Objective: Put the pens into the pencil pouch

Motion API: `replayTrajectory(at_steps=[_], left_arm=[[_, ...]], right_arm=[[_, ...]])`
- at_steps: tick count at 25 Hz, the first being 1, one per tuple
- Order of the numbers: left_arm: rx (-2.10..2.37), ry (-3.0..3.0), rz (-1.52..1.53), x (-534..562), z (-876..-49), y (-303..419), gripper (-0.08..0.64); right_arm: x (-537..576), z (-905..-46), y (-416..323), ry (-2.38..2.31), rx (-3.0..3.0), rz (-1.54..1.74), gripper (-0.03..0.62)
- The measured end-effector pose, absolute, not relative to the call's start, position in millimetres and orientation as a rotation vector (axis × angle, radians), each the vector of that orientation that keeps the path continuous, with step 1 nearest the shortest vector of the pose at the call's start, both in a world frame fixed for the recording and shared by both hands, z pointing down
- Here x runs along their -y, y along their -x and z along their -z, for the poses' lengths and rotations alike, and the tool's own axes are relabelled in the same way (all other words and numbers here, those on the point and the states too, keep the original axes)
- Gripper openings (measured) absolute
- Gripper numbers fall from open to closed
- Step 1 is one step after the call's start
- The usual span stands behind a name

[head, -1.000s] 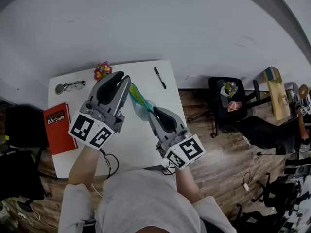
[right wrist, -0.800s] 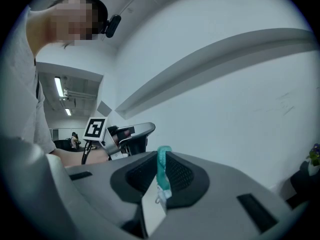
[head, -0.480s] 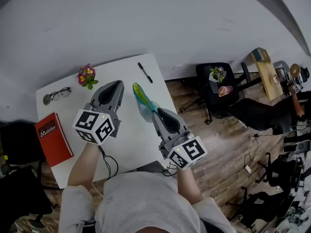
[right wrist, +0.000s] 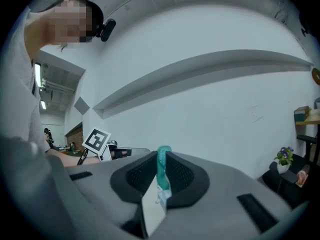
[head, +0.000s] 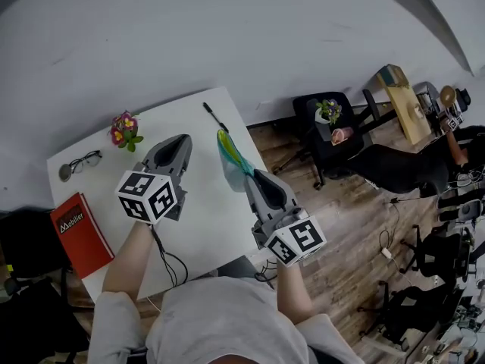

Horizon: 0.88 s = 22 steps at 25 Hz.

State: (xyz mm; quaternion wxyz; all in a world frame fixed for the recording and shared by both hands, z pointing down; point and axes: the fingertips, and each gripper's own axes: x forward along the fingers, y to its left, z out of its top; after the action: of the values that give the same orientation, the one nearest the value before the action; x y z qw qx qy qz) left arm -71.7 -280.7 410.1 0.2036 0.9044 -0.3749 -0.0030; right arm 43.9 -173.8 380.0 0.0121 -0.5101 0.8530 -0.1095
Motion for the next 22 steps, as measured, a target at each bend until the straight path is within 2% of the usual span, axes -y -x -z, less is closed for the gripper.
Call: replayTrajectory(at_steps=[9, 22], left_arm=[[1.099, -2.377, -0.089, 307, -439, 47, 0.028], [1.242, -2.115, -0.364, 409, -511, -21, 0.033]], right_arm=[[203, -385, -81, 1.486, -2.711, 0.344, 0.066], [234, -396, -156, 1.274, -2.824, 0.377, 0.066]])
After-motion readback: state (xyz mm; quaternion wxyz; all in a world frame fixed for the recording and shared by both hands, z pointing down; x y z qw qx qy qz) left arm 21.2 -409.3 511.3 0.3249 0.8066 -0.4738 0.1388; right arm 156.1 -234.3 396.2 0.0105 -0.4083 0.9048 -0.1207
